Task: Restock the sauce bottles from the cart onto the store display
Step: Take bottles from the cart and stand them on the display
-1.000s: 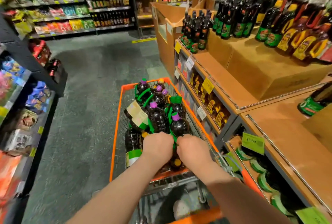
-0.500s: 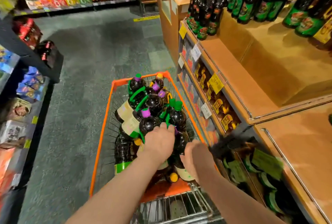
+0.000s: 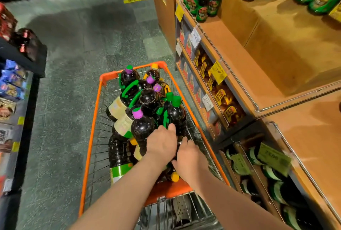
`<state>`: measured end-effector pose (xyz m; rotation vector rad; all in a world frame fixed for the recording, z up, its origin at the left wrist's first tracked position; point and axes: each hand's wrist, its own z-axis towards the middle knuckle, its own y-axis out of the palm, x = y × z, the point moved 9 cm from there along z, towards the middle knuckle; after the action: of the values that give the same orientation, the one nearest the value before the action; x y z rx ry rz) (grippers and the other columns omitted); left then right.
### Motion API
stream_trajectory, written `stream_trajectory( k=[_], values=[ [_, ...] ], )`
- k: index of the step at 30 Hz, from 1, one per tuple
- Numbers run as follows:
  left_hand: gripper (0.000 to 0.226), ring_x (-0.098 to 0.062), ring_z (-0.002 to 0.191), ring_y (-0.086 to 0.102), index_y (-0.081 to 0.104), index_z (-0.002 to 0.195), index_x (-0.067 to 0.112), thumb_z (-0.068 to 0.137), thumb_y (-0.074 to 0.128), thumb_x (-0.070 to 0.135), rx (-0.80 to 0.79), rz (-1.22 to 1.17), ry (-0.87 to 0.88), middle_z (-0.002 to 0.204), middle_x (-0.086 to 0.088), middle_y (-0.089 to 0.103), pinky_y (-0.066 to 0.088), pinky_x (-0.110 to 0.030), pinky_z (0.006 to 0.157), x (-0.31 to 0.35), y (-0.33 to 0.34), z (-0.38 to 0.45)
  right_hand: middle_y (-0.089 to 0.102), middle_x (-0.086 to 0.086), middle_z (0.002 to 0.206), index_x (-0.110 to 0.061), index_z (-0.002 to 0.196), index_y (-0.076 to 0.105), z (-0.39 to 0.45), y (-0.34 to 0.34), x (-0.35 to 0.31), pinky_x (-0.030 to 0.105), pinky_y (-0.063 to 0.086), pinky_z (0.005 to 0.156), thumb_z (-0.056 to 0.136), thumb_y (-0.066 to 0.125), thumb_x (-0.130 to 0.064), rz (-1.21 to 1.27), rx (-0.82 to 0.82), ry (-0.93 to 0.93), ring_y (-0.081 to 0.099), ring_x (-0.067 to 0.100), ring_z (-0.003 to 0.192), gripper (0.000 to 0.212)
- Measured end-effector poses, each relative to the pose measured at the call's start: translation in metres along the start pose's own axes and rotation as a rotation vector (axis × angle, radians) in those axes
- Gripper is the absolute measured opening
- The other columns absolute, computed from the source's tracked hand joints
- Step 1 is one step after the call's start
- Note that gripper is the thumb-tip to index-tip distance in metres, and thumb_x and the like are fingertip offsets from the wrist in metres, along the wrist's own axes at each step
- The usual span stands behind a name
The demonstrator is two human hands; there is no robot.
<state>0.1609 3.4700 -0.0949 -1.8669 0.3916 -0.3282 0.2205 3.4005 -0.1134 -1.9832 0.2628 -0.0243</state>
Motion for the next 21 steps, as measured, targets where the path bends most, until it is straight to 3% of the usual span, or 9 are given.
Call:
stream_trajectory(
  k=[2, 4, 7, 12, 17, 19, 21],
  values=[
    [0.026, -0.031, 0.096, 0.063, 0.041, 0.12, 0.013, 0.103, 0.035, 0.032, -0.022, 0.035, 0.018, 0.11, -0.012, 0.059, 0.042, -0.035, 0.064, -0.004, 0.008, -0.013, 0.046, 0.015, 0.134, 0.003, 0.145, 0.027, -0.01, 0.011, -0.002, 0.029, 0.048, 0.088, 0.096, 0.045, -0.052, -0.043, -0.128, -0.004, 0.051, 0.026, 0.12, 0.076],
    [0.026, -0.031, 0.095, 0.064, 0.041, 0.119, 0.014, 0.104, 0.03, 0.033, -0.04, 0.057, 0.041, 0.108, -0.01, 0.062, 0.043, -0.035, 0.065, -0.01, 0.016, -0.032, 0.06, 0.008, 0.113, -0.007, 0.12, 0.055, -0.022, 0.024, -0.001, 0.03, 0.046, 0.074, 0.095, 0.043, -0.056, -0.04, -0.266, 0.013, 0.059, 0.024, 0.108, 0.056],
    [0.026, -0.029, 0.09, 0.066, 0.039, 0.116, 0.016, 0.104, 0.027, 0.034, -0.044, 0.02, 0.099, 0.103, -0.008, 0.066, 0.04, -0.034, 0.062, -0.014, 0.024, -0.063, 0.057, 0.002, 0.08, -0.013, 0.086, 0.057, -0.045, 0.047, -0.007, 0.028, 0.043, 0.065, 0.096, 0.04, -0.056, -0.036, -0.412, 0.061, 0.061, 0.023, 0.082, 0.048],
    [0.039, -0.033, 0.094, 0.062, 0.034, 0.121, 0.013, 0.097, 0.044, 0.043, -0.122, -0.085, 0.171, 0.107, -0.014, 0.06, 0.051, -0.04, 0.073, -0.016, 0.04, -0.106, 0.066, 0.004, 0.109, -0.014, 0.11, 0.065, -0.072, 0.069, -0.015, 0.03, 0.047, 0.079, 0.1, 0.044, -0.027, -0.006, -0.381, 0.108, 0.062, 0.023, 0.103, 0.027],
    [0.031, -0.032, 0.083, 0.063, 0.037, 0.113, 0.012, 0.1, 0.04, 0.04, -0.015, -0.029, 0.294, 0.098, -0.01, 0.062, 0.045, -0.036, 0.06, -0.002, 0.03, -0.125, 0.067, 0.002, 0.108, -0.017, 0.105, 0.067, -0.089, 0.069, -0.003, 0.03, 0.044, 0.074, 0.096, 0.045, -0.023, -0.042, -0.342, 0.228, 0.063, 0.02, 0.099, 0.025],
    [0.034, -0.028, 0.071, 0.064, 0.043, 0.108, 0.012, 0.097, 0.044, 0.044, 0.087, 0.009, 0.338, 0.085, -0.007, 0.064, 0.038, -0.031, 0.052, 0.011, 0.019, -0.131, 0.067, 0.001, 0.111, -0.016, 0.111, 0.065, -0.098, 0.067, 0.005, 0.03, 0.048, 0.078, 0.093, 0.047, -0.016, -0.077, -0.315, 0.266, 0.064, 0.019, 0.102, 0.025],
    [0.039, -0.023, 0.044, 0.056, 0.053, 0.087, 0.014, 0.079, 0.068, 0.048, 0.12, 0.059, 0.368, 0.055, -0.002, 0.058, 0.03, -0.025, 0.043, 0.025, 0.013, -0.136, 0.063, 0.003, 0.119, -0.009, 0.122, 0.056, -0.107, 0.066, 0.015, 0.031, 0.051, 0.084, 0.094, 0.046, -0.014, -0.033, -0.274, 0.324, 0.062, 0.019, 0.108, 0.031]
  ],
)
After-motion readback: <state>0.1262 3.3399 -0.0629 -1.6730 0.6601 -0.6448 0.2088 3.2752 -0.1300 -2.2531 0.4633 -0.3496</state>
